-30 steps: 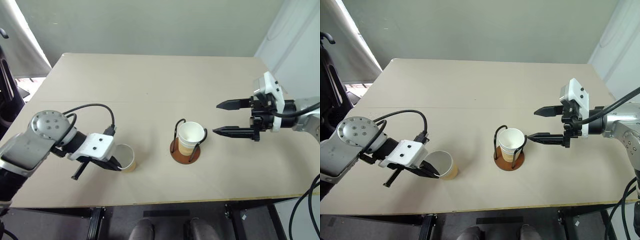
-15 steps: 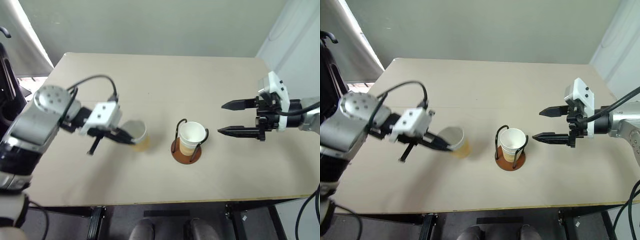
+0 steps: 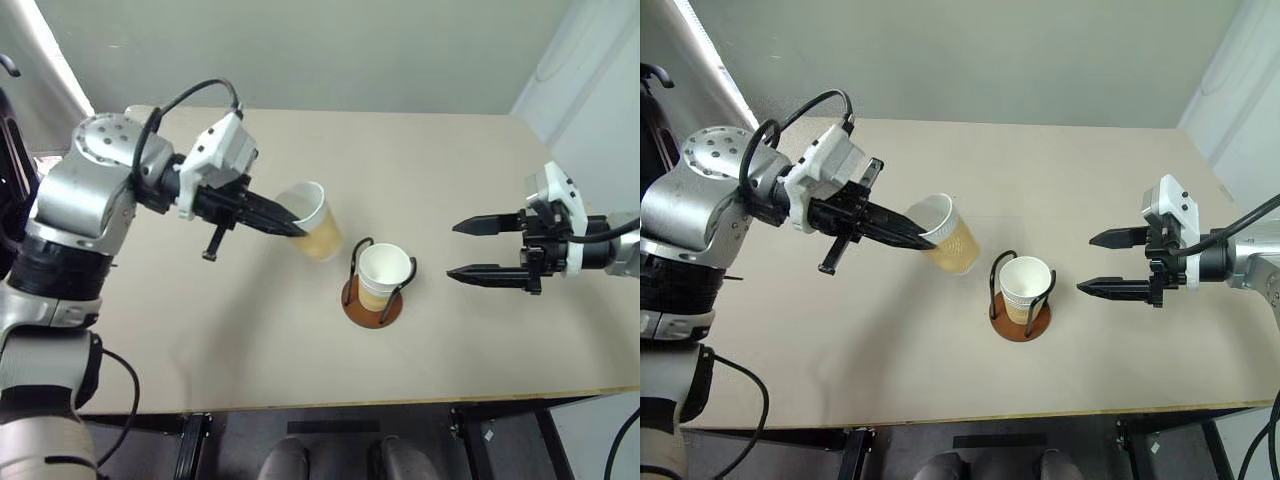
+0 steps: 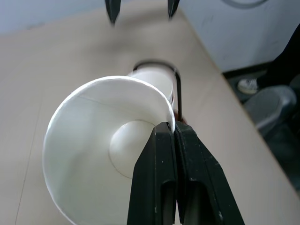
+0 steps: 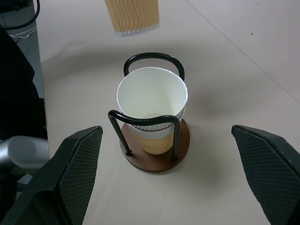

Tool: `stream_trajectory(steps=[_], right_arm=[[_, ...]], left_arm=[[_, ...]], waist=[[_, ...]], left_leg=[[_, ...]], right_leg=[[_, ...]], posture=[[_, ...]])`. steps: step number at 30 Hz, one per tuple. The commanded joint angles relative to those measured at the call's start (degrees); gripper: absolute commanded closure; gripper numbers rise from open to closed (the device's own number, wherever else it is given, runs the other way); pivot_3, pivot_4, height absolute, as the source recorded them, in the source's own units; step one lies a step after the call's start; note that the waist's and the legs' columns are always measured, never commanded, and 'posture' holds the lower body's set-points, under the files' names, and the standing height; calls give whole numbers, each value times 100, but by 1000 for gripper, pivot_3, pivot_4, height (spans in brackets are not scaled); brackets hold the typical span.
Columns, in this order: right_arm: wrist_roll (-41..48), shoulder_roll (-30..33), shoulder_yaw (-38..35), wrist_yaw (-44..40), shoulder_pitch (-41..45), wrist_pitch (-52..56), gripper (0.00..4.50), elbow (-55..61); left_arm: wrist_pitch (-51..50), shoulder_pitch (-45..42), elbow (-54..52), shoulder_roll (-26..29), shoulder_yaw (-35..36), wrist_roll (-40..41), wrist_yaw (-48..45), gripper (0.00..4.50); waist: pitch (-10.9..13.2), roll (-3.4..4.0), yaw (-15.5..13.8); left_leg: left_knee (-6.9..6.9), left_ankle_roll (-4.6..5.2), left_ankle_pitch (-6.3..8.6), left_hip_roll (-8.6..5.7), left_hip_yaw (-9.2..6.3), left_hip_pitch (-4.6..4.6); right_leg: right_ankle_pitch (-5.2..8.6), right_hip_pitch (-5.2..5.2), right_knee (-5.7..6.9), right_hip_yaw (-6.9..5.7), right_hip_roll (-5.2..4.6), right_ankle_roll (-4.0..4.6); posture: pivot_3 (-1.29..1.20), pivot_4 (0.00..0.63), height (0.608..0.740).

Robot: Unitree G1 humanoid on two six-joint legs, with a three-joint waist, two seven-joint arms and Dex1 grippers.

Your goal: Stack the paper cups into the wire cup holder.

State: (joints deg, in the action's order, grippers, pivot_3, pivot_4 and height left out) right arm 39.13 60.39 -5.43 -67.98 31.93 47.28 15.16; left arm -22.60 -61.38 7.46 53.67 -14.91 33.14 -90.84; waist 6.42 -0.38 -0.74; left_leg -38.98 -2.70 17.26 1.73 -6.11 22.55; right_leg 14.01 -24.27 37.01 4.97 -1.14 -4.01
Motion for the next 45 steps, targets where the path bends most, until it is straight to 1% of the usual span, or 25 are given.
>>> stream_trajectory(steps=[1,10,15,18,22,29,36,45], right_arm=[[27,102,-250,22,3,-75,0,102],[44,146,-285,8,-61,-80,0,133],[-29,258,-533,-27,-410,-322,0,163],[-5,270,-631,34,-471,-353,0,180],[120,393,-980,64,-444,-307,0,201],[402,695,-1467,134,-395,-15,0,328],[473,796,-1632,220,-490,73,0,395],[556,836,-1640,317,-456,151,0,435]], left_arm=[[-83,-386,-74,-62,-29,265,-166,4473],[90,-960,346,-709,-384,242,-166,4473],[809,-1193,1041,-1189,-947,-203,-166,4473],[1103,-1297,1328,-1312,-1177,-278,-166,4473],[1305,-1421,1539,-1502,-1405,-262,-166,4473],[1429,-1526,1638,-1664,-1665,-128,-166,4473],[1581,-1672,1639,-1787,-1960,-17,-166,4473],[2507,-1865,1953,-1817,-2736,-360,-166,4473]], waist=[[0,0,-4],[0,0,-18],[0,0,-70],[0,-1,-71],[1,-1,-75],[0,-1,-112],[1,-1,-146],[1,-1,-164]], left_leg=[[0,0,0,0,0,0],[-8,1,0,-1,0,0],[-11,1,0,-1,-2,0],[-15,3,1,-2,1,0],[-15,3,1,-3,4,1],[-16,6,3,-6,6,1],[-20,9,5,-9,8,1],[-24,13,7,-9,9,0]], right_leg=[[0,0,0,0,0,0],[-6,7,-6,1,0,-11],[-7,12,-7,1,0,-16],[-9,14,-8,3,-1,-20],[-9,14,-8,4,1,-24],[-5,19,-10,6,2,-32],[-3,21,-10,5,1,-36],[-2,24,-9,5,1,-40]], posture=[[0,150,740],[0,150,740],[0,150,740],[0,150,740],[0,150,740],[0,150,740],[0,150,740],[0,150,740]])
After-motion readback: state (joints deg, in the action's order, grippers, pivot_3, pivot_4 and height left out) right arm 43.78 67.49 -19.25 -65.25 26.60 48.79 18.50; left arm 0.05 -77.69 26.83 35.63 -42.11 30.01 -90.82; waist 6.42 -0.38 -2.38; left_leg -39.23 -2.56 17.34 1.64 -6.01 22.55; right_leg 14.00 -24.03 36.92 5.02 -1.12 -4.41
